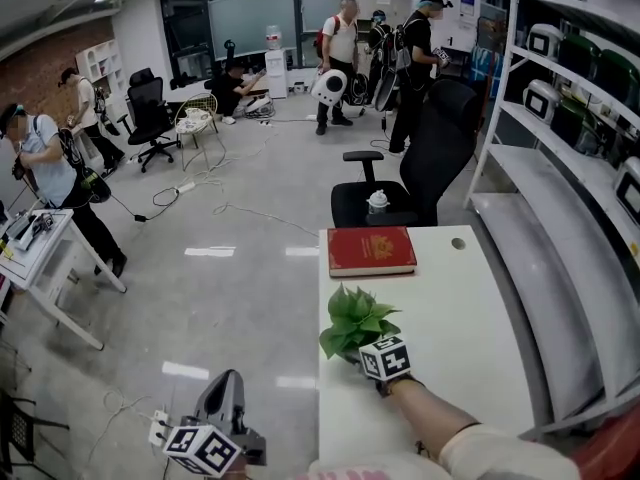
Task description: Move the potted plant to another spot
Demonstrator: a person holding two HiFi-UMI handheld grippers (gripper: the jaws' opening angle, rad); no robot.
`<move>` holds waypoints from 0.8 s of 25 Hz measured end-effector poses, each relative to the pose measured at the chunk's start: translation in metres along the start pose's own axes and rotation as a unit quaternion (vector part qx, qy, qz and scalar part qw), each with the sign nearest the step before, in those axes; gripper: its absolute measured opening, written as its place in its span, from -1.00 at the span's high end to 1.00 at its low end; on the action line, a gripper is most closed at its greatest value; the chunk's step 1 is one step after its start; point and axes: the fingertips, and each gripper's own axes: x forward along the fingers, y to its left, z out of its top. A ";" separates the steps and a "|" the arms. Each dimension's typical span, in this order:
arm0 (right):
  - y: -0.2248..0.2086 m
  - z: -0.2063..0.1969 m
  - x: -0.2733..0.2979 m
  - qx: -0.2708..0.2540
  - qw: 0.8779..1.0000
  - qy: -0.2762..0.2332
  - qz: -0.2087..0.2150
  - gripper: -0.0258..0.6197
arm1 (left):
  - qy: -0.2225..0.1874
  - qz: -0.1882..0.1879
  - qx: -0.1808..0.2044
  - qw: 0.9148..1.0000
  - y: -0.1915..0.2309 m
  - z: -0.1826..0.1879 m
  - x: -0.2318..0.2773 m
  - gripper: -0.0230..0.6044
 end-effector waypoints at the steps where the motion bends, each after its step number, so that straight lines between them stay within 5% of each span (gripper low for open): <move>1: 0.000 0.000 0.000 -0.001 1.000 0.000 -0.001 -0.77 | 0.000 0.001 0.000 1.000 0.000 0.000 -0.001 0.92; 20: 0.004 -0.007 -0.003 -0.014 1.000 0.002 -0.017 -0.77 | -0.007 0.006 -0.003 1.000 0.003 0.001 -0.013 0.92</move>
